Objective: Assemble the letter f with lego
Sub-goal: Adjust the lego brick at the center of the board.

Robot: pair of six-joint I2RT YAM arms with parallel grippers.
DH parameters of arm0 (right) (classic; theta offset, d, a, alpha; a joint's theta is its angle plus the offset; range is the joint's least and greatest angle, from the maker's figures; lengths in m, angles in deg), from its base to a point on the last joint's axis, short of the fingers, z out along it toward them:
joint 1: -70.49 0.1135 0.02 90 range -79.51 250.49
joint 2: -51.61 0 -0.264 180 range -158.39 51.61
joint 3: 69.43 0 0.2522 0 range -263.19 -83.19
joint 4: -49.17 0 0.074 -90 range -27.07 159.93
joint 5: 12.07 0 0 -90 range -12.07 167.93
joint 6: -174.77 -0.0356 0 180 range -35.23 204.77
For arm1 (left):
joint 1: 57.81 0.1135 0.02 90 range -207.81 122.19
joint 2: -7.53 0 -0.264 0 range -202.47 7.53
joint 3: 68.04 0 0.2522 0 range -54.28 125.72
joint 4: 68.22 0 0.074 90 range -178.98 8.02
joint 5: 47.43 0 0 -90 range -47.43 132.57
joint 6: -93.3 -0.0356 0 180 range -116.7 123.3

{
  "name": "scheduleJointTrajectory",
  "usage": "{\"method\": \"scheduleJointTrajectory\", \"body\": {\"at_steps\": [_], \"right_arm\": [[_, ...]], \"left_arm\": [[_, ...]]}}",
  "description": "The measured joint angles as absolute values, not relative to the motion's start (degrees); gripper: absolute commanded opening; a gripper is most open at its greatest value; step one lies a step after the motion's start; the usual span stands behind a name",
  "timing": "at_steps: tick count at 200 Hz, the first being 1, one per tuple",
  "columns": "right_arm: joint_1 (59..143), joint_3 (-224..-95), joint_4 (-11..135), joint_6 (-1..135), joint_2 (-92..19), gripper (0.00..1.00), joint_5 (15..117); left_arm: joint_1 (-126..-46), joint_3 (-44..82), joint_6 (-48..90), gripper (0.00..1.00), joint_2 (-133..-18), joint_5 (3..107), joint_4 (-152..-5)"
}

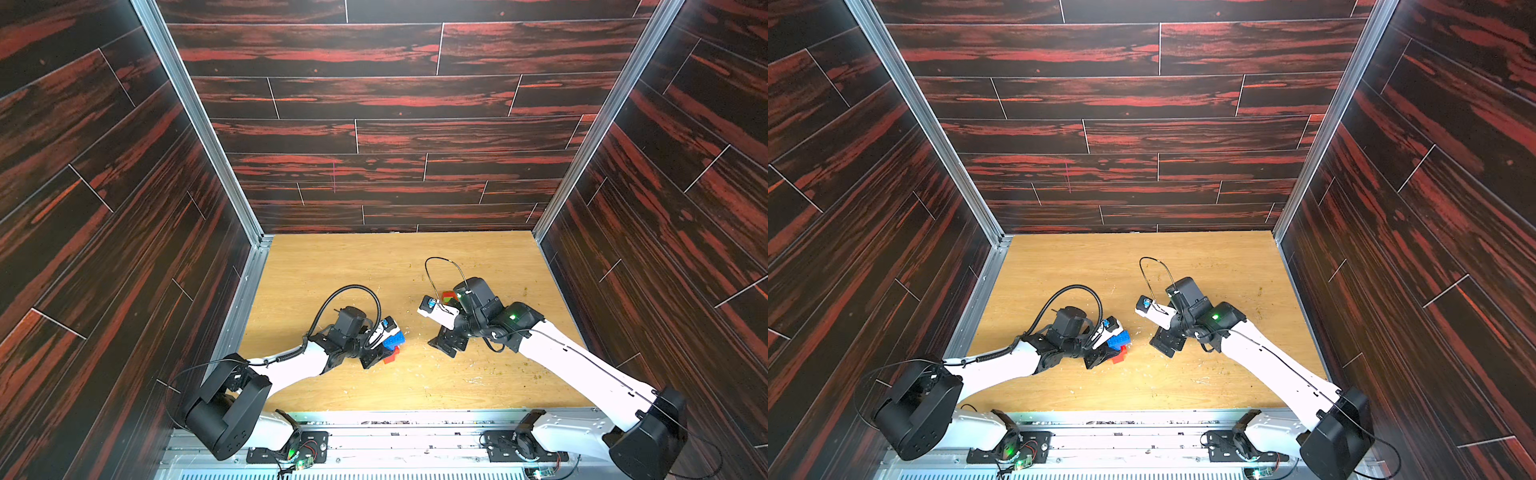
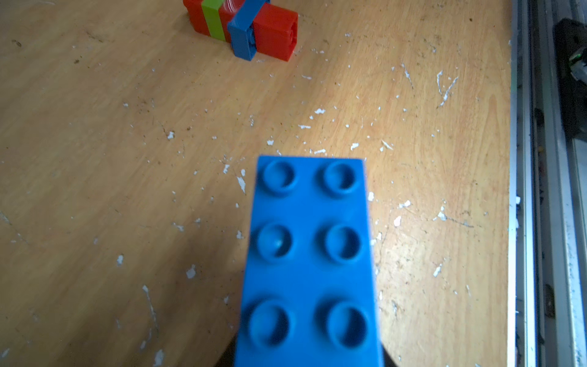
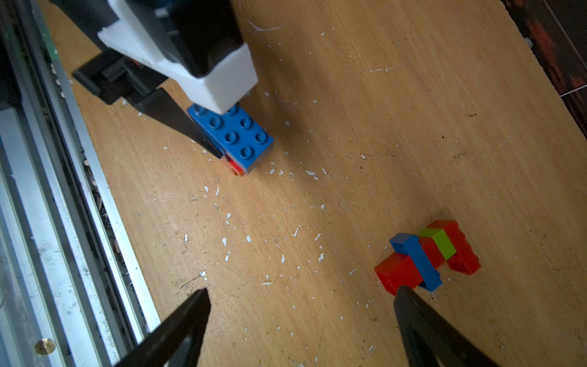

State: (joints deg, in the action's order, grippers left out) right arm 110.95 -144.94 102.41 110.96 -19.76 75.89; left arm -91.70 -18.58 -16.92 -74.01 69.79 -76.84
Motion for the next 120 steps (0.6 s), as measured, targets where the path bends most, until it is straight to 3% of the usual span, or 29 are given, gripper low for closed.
{"method": "scheduleJointTrajectory", "body": {"at_steps": [120], "right_arm": [[110.63,-144.96,103.51,110.26,-17.25,0.94,76.65]], "left_arm": [[-90.69,2.82,-13.14,0.40,-86.16,77.49,-84.16]]}}
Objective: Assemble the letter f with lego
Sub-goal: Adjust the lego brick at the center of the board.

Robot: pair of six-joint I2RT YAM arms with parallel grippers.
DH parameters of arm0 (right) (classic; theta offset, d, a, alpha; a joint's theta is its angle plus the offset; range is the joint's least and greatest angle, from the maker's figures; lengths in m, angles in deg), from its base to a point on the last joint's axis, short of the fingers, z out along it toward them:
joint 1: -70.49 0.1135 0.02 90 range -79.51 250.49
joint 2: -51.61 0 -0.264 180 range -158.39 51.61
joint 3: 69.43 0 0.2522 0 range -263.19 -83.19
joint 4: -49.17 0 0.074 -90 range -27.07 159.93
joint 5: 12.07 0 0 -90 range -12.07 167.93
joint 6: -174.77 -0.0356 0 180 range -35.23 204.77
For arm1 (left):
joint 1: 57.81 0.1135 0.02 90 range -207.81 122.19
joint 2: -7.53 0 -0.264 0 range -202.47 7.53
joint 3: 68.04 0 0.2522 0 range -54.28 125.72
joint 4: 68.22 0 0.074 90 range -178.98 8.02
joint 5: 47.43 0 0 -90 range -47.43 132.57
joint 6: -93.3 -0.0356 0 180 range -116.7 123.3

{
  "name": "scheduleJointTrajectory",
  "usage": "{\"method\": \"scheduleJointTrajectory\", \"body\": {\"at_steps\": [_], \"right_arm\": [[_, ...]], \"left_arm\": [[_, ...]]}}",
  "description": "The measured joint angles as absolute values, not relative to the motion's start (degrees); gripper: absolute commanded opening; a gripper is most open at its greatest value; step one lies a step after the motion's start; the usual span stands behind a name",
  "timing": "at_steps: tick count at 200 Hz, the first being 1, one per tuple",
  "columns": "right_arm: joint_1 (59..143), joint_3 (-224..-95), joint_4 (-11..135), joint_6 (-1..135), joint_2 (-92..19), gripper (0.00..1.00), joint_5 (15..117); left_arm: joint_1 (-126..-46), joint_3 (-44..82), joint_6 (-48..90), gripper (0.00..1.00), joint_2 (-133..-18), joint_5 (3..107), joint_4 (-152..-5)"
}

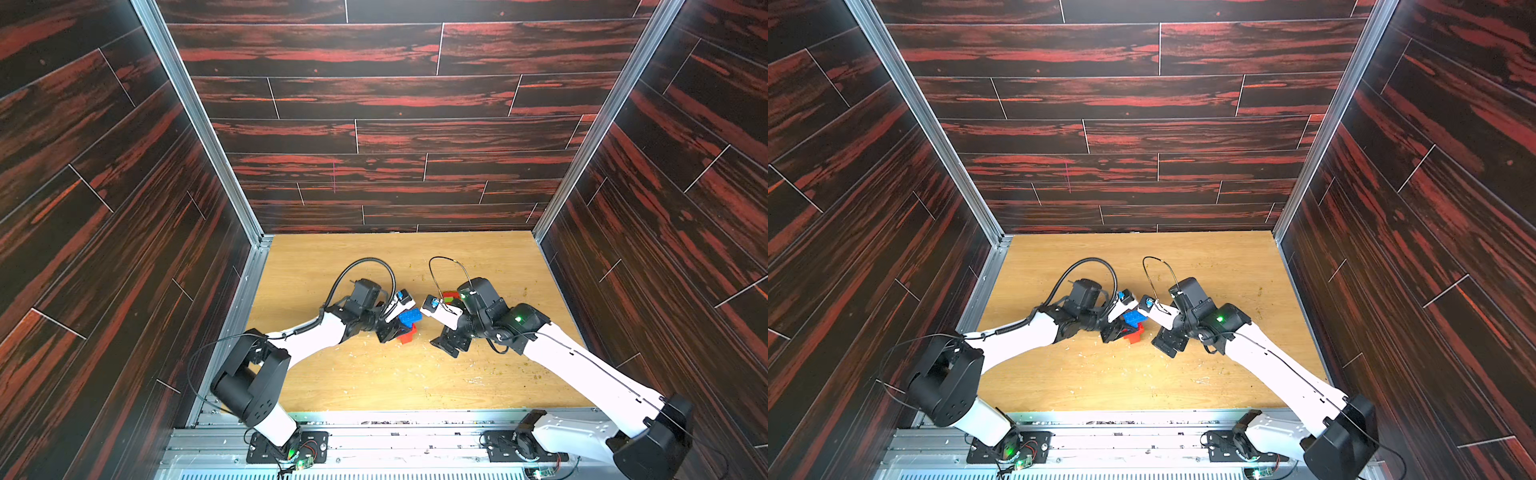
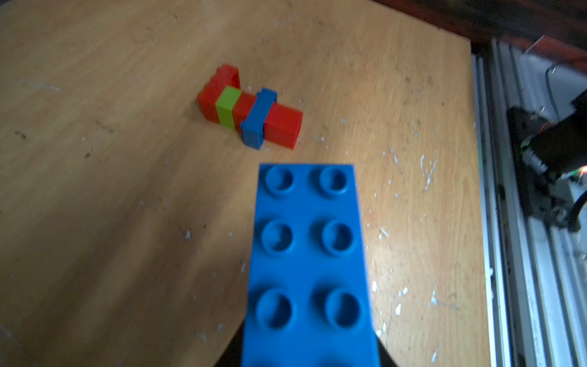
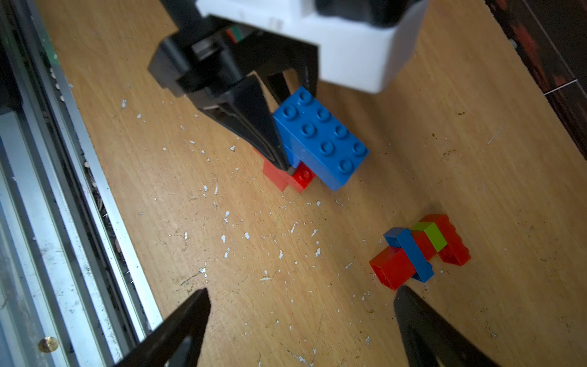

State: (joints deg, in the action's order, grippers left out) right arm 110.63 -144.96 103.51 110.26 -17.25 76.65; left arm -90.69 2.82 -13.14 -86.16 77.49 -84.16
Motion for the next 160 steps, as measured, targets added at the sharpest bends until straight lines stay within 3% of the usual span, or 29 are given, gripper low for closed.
{"method": "scheduleJointTrajectory", "body": {"at_steps": [53,160], "right_arm": [[110.61,-145.51,105.36,109.30,-15.72,0.94,77.00],[110.61,-147.54,108.49,107.25,-14.36,0.94,77.11]], "left_arm": [[-89.95,10.65,-5.91,0.40,-91.63,83.04,-85.43],[-89.75,6.14,-2.26,0.36,-91.28,81.90,-83.96]]}}
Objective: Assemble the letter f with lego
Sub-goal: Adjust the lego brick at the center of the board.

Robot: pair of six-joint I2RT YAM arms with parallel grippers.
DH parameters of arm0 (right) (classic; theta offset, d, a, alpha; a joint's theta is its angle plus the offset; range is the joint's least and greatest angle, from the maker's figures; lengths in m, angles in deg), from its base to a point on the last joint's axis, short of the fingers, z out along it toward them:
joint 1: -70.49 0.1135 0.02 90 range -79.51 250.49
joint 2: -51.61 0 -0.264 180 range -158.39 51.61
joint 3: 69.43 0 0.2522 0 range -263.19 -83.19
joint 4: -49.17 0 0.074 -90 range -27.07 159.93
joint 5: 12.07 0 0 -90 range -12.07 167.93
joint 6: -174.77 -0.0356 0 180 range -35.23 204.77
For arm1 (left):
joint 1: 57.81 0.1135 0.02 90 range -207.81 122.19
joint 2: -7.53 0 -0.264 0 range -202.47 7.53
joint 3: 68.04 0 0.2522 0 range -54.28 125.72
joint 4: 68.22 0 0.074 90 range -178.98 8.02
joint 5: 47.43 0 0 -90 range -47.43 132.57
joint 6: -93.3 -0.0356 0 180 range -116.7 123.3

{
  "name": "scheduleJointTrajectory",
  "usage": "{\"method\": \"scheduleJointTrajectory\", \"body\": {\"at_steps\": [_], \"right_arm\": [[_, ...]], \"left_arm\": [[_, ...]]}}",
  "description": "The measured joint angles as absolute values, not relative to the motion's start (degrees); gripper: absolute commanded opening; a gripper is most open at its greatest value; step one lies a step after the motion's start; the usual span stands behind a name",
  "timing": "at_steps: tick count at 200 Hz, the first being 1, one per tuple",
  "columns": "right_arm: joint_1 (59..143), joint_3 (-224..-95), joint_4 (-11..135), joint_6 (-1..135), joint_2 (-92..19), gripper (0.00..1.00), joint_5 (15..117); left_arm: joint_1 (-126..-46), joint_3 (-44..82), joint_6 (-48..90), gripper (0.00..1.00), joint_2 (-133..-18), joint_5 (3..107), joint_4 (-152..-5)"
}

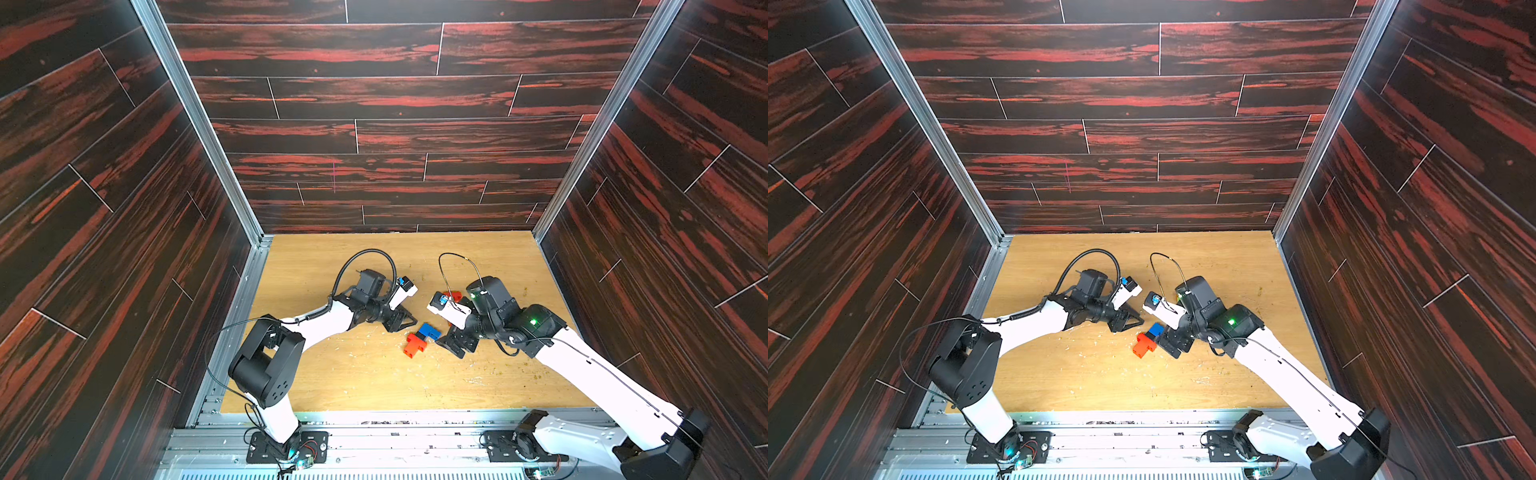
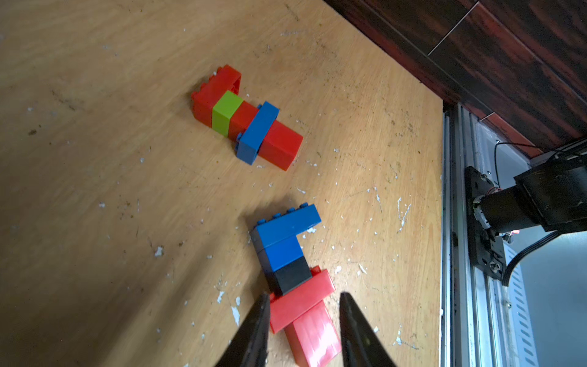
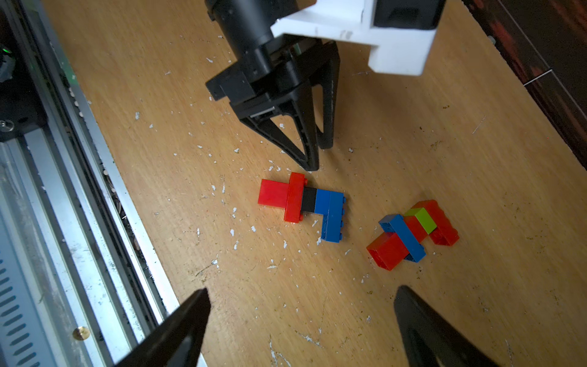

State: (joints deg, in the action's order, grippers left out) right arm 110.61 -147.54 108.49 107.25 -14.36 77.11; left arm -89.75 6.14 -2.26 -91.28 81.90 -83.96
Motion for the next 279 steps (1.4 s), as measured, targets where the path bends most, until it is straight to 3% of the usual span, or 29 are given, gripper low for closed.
{"method": "scheduleJointTrajectory", "body": {"at_steps": [21,55,103,181,279], "right_arm": [[110.61,-147.52,108.75,106.37,-14.38,0.94,77.33],[110.61,-146.06,107.81,104.16,-14.58,0.94,78.62],[110.58,-142.56,105.63,101.72,-16.07,0.94,79.54],[106.89,-136.51,102.52,95.77,-15.46,0.94,82.99],[103.92,-134.06,102.90,90.79,-6.01,0.94,84.02]], "left_arm": [[-89.73,2.58,-2.72,0.33,-88.04,79.76,-84.07],[-89.69,-4.19,-3.55,0.00,-80.81,74.51,-84.05],[-90.98,-9.75,-3.53,0.00,-75.14,68.61,-84.25],[-99.63,-9.68,-2.83,0.00,-74.31,62.23,-87.17],[-108.20,4.55,-4.38,0.00,-89.88,59.04,-91.50]]}}
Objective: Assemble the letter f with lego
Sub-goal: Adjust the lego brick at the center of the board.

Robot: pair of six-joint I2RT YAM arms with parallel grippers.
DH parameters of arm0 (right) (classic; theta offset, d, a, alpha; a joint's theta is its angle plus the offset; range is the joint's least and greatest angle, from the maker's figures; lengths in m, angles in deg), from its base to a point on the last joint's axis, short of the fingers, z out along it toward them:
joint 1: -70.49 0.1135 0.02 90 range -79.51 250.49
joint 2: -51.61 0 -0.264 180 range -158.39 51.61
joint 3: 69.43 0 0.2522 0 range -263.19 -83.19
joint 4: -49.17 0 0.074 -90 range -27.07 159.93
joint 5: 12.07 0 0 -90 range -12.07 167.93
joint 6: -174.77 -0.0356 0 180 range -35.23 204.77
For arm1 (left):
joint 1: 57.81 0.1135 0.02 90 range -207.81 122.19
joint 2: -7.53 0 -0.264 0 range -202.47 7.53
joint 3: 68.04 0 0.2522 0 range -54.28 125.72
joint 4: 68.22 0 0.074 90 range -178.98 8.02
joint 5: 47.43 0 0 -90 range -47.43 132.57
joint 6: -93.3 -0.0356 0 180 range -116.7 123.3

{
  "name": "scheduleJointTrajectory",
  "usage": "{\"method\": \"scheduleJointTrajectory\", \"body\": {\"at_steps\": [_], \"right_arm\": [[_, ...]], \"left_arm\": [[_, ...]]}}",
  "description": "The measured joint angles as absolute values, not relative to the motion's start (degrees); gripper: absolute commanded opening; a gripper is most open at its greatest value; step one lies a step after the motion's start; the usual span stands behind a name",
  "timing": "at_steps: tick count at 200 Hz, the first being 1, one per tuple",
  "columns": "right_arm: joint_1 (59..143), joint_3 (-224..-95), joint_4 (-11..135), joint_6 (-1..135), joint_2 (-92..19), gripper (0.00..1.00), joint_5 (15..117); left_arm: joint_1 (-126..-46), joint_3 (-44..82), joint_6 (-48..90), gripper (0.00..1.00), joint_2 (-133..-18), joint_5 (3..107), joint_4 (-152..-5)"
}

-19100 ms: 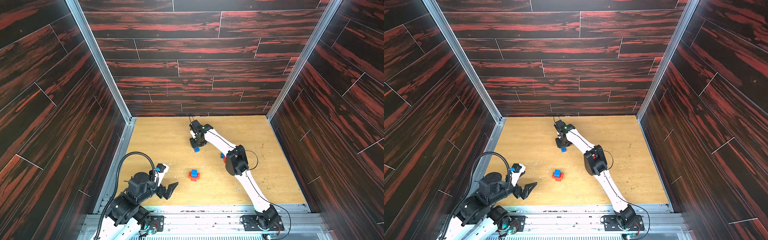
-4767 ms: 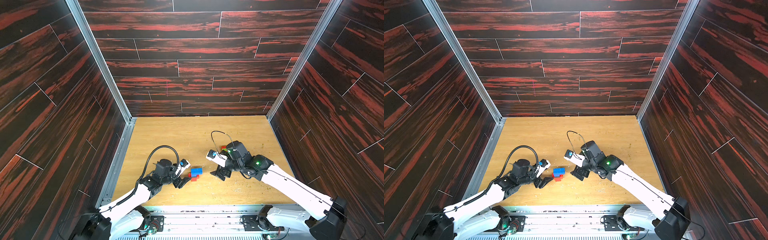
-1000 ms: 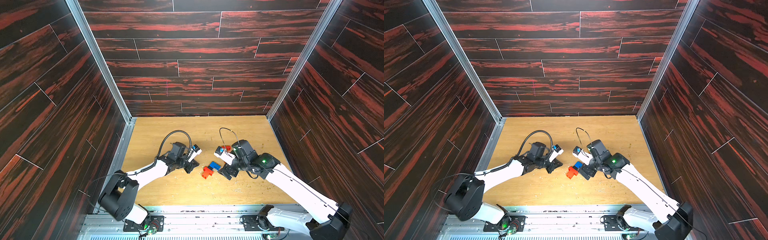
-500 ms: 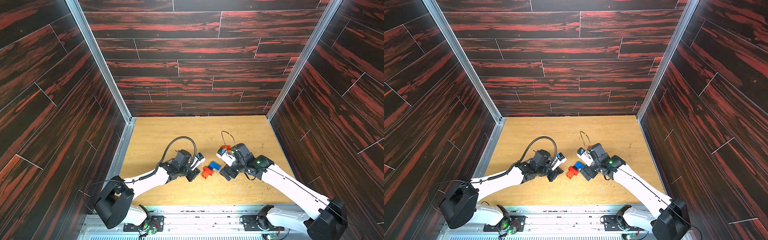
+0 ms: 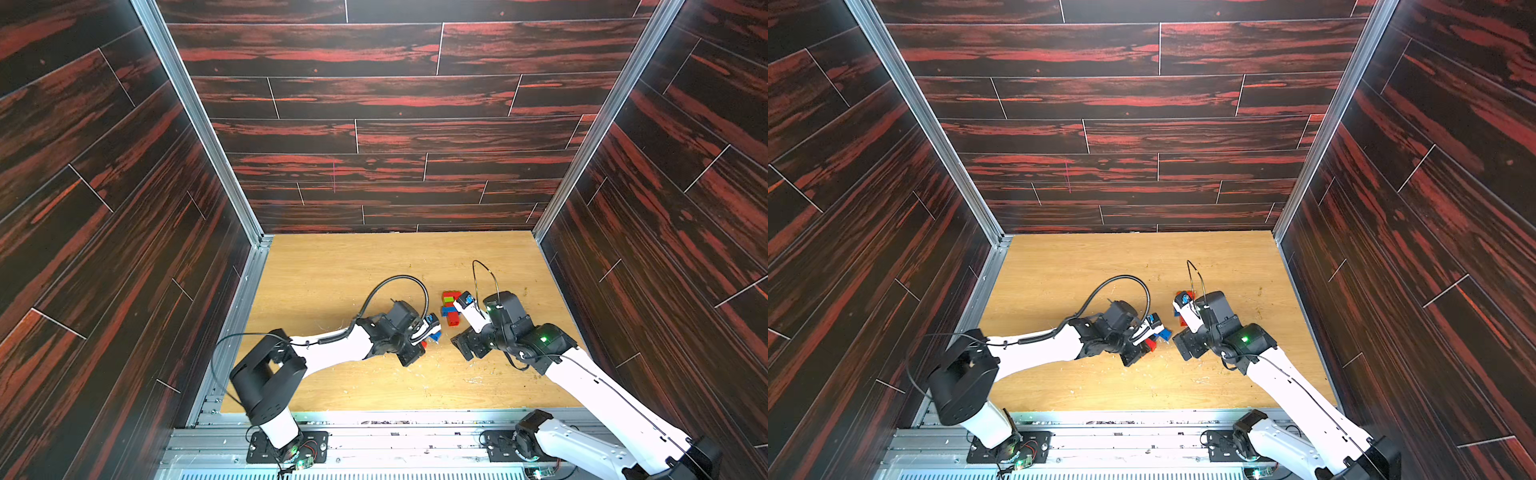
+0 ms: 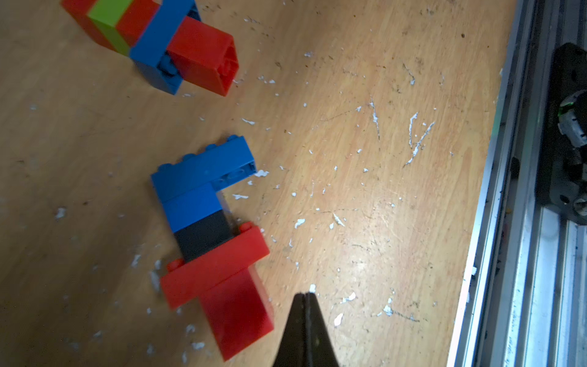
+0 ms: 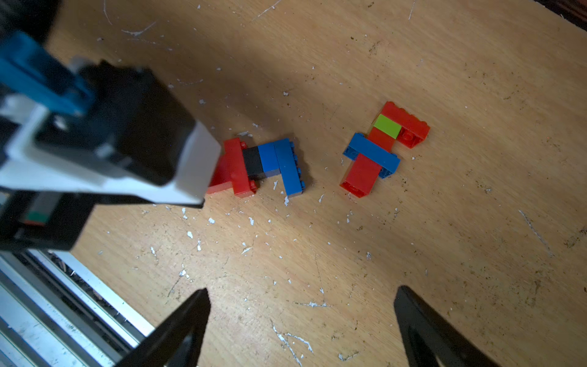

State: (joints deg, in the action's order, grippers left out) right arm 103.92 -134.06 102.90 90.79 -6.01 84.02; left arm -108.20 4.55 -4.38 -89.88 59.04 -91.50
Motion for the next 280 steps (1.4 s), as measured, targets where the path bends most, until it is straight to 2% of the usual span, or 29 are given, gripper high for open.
{"method": "scheduleJointTrajectory", "body": {"at_steps": [134,280], "right_arm": [[103.90,-134.45,103.70,89.28,-4.83,0.94,84.52],[103.90,-137.03,106.63,88.23,-0.57,0.94,82.53]], "left_arm": [[-110.02,19.76,-7.29,0.00,-104.83,57.07,-94.82],[-110.02,26.82,-9.14,0.00,-112.76,50.87,-97.18]]}}
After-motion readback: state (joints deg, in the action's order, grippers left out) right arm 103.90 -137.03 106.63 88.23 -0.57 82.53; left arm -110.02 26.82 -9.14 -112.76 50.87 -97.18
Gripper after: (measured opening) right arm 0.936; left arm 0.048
